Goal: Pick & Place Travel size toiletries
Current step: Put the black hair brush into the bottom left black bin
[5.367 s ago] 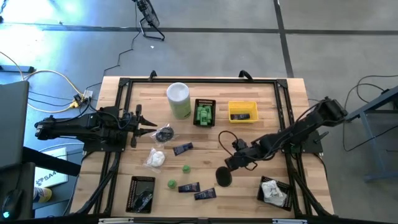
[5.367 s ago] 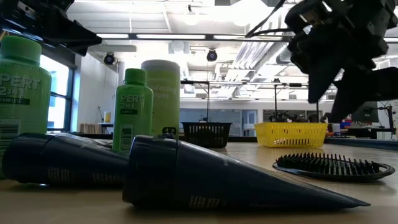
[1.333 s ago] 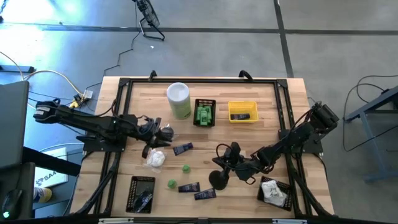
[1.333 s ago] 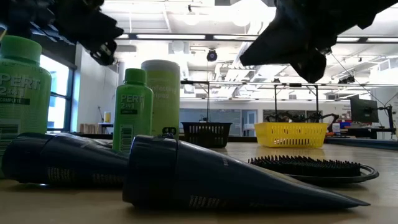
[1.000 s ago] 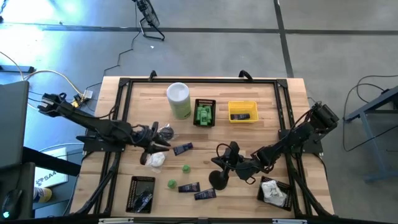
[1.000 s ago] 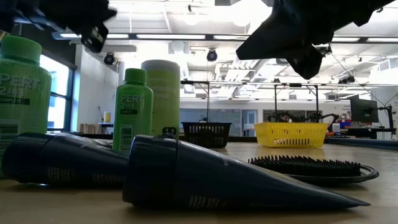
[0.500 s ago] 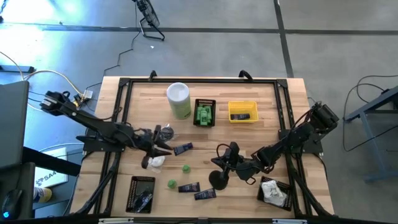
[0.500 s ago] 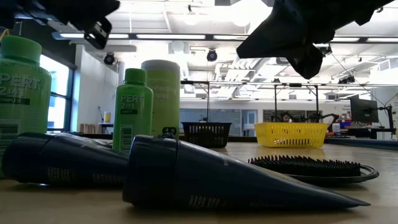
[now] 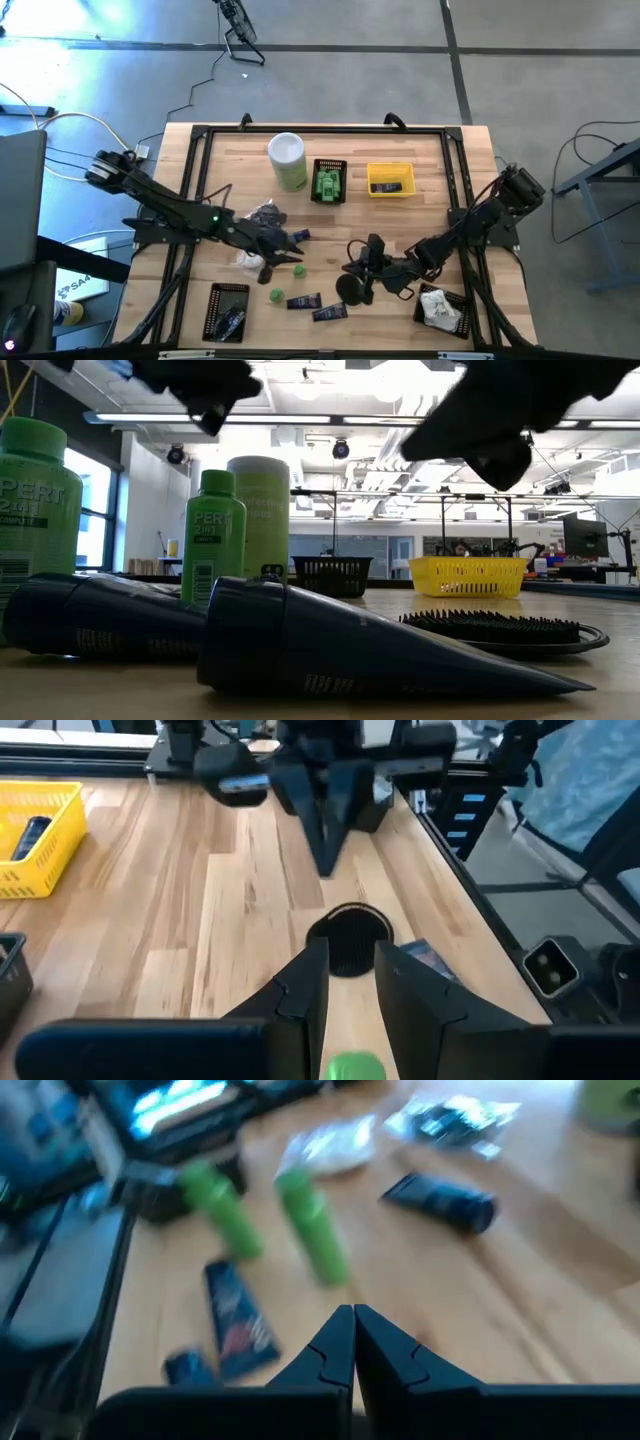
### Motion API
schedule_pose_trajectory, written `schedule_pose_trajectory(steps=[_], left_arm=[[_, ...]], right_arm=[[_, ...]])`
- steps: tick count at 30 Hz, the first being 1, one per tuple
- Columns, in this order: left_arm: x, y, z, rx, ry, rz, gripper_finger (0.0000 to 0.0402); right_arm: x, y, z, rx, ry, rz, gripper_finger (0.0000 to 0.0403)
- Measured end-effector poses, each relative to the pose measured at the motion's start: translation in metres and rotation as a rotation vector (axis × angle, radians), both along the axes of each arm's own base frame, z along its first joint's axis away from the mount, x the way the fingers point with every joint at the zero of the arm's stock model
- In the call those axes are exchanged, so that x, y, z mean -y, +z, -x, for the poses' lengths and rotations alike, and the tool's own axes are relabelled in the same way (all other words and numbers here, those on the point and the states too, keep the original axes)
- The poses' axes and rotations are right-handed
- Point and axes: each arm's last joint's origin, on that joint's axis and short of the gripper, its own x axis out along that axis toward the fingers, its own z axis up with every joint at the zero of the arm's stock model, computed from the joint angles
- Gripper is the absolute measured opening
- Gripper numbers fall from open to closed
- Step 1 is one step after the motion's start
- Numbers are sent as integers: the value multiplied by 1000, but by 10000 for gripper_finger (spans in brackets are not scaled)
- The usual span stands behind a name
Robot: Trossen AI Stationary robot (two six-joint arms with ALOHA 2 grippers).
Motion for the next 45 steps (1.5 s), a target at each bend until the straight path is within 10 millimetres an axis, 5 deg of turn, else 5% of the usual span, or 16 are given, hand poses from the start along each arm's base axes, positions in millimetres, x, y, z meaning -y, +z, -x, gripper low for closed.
schedule_pose_trajectory(steps=[6,15,27,45], left_arm=[[9,8,-22,-24,-9,-38,83],[-1,-5,-56,-68,37,47,83],[9,-16,-97,-142,-12,53,83],[19,-45,-132,-264,-30,-32,83]], right_arm=[[-8,-9,10,-123,130,35,3],[-20,-20,29,-319,129,-203,3],[-40,-18,44,-275,131,-206,3],[-47,-16,48,-243,126,-221,2]])
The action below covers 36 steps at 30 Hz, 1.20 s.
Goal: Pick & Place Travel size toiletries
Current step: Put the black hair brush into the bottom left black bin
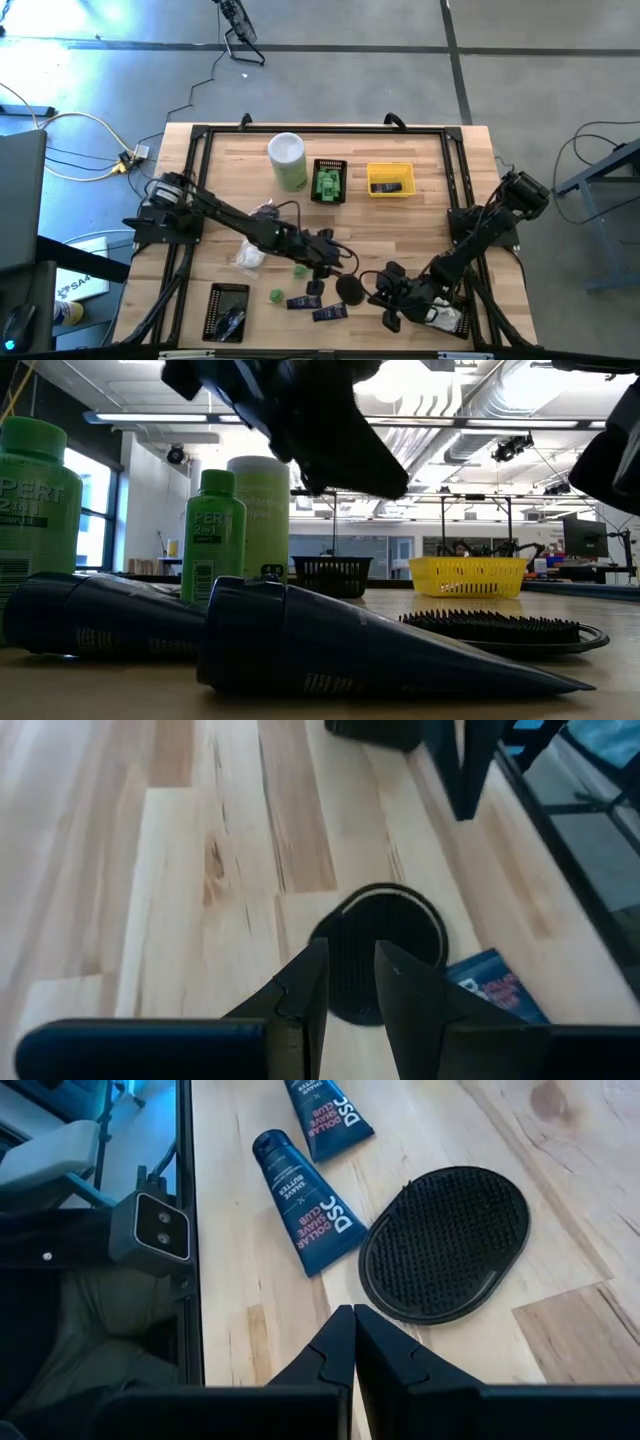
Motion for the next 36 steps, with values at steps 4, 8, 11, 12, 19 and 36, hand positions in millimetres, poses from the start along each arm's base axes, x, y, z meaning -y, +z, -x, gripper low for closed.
schedule_pose_trajectory(steps=[4,8,11,12,19,36], left_arm=[[2,-10,-8,-20,-1,-6,83],[4,-17,-14,-39,-3,-12,83],[6,-19,-18,-48,-31,-18,83],[7,-19,-21,-37,-45,-10,83],[9,-31,-25,-87,-52,-22,83],[10,-42,-28,-96,-52,-28,83]], right_arm=[[0,0,0,5,-7,5,2],[-1,0,1,4,-6,-3,2],[-2,0,1,1,-11,-13,2],[-2,0,2,1,-12,-15,2],[-3,1,2,7,-12,-23,2],[-3,1,1,12,-16,-23,2]])
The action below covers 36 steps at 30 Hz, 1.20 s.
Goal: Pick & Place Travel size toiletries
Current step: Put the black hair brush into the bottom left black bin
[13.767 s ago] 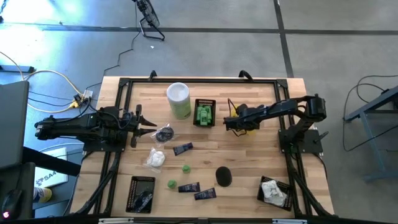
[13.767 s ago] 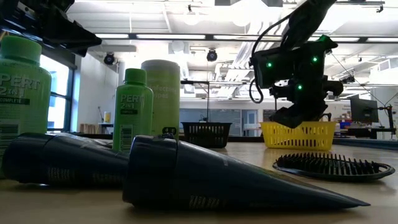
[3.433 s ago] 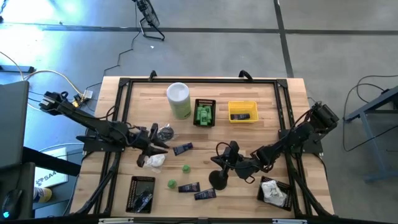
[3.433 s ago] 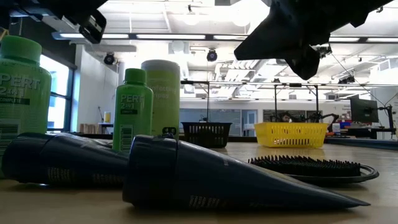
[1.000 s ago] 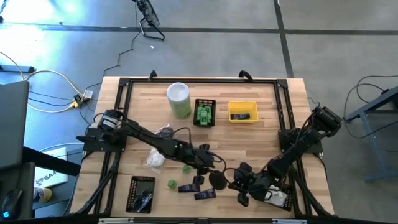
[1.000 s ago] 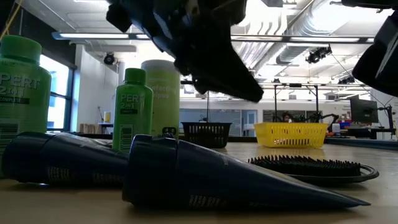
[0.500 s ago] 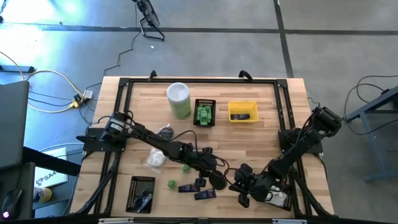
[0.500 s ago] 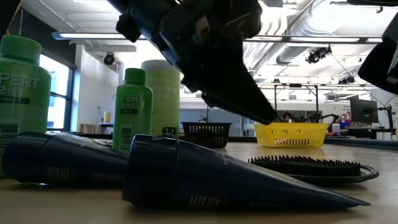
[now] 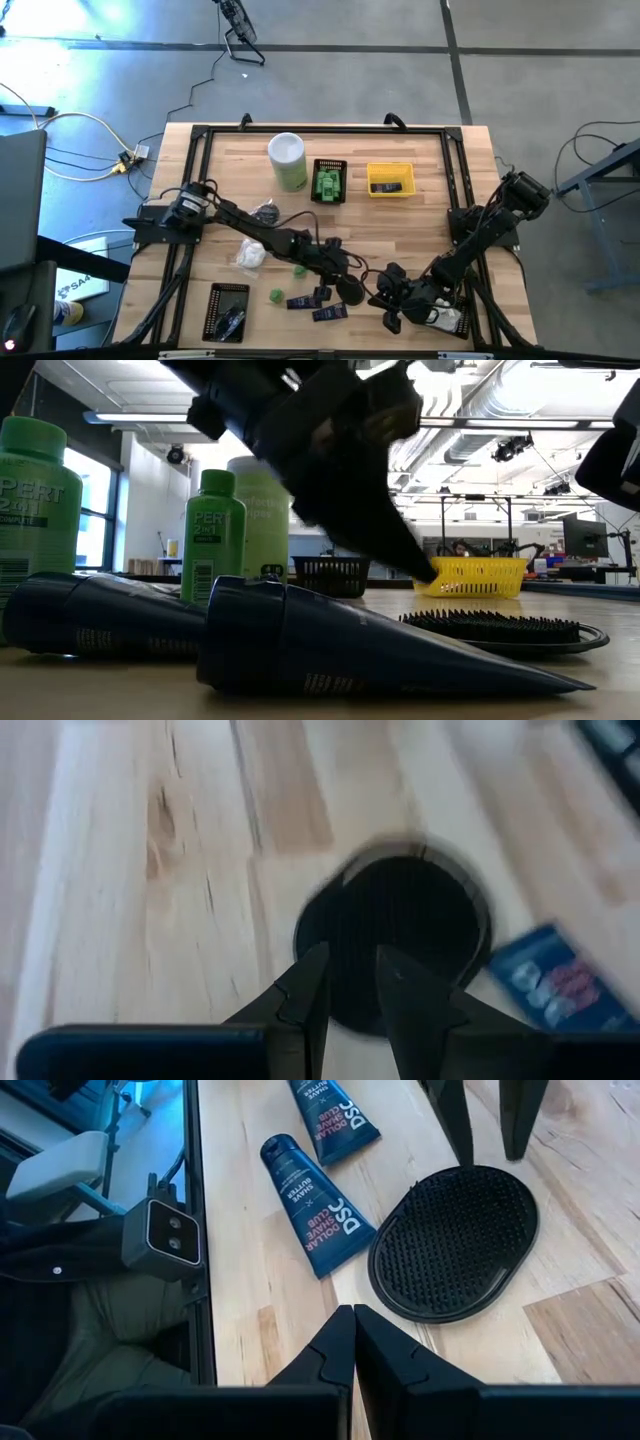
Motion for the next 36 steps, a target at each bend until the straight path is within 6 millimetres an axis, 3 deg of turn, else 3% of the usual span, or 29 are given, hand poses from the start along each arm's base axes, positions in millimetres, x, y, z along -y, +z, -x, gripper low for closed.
schedule_pose_trajectory(steps=[36], left_arm=[[1,-21,-3,-36,-9,10,83]], right_arm=[[0,1,-1,1,-36,-55,3]])
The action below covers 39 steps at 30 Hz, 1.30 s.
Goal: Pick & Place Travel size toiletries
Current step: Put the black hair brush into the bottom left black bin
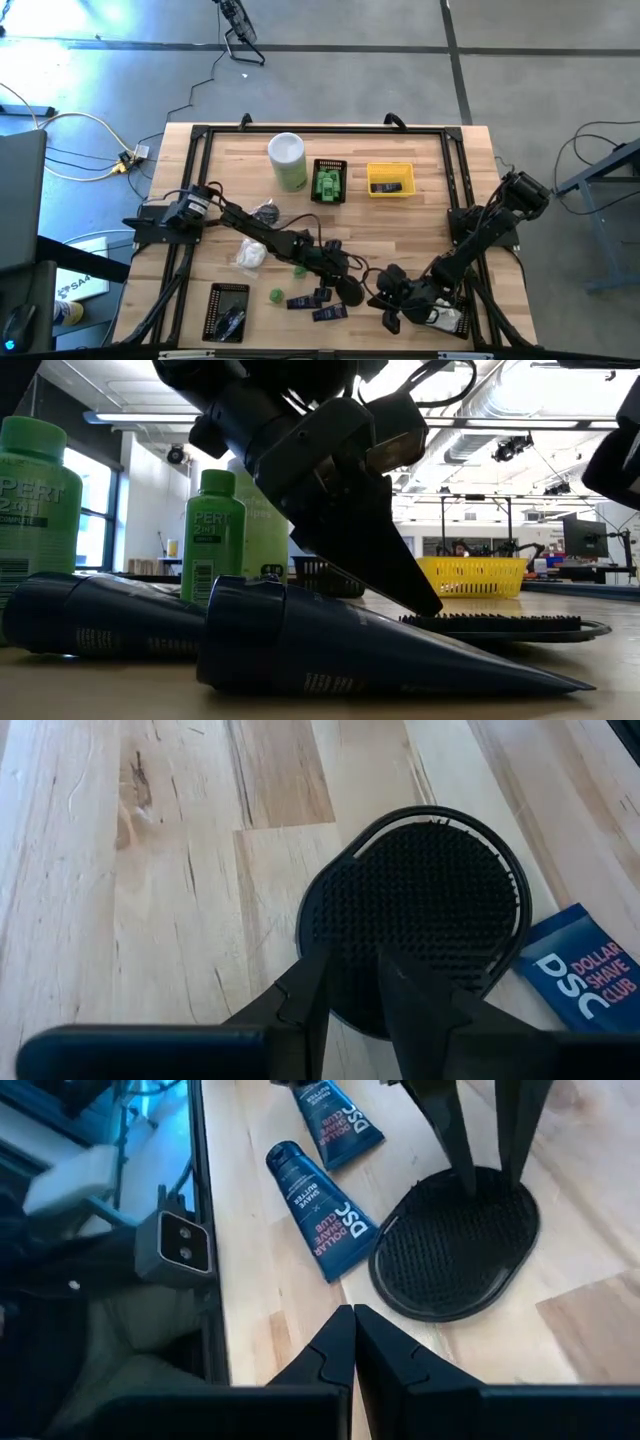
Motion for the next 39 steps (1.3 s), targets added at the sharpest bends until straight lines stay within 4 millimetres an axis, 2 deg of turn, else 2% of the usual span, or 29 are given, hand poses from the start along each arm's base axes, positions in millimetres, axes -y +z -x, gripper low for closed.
schedule_pose_trajectory(steps=[8,15,21,24,31,39], left_arm=[[0,0,0,2,1,2,83],[0,0,0,2,0,2,83],[0,0,0,4,0,3,83],[0,0,-1,20,-1,8,83],[1,0,-2,26,-2,8,83],[1,0,-2,25,-1,1,83]], right_arm=[[11,0,-9,-24,-258,-188,22],[15,-2,-9,-69,-344,-269,91],[22,-15,2,-289,-429,-304,147],[27,-16,1,-321,-453,-301,160],[30,-14,-7,-295,-416,-319,165],[17,7,-16,-179,-165,-428,143]])
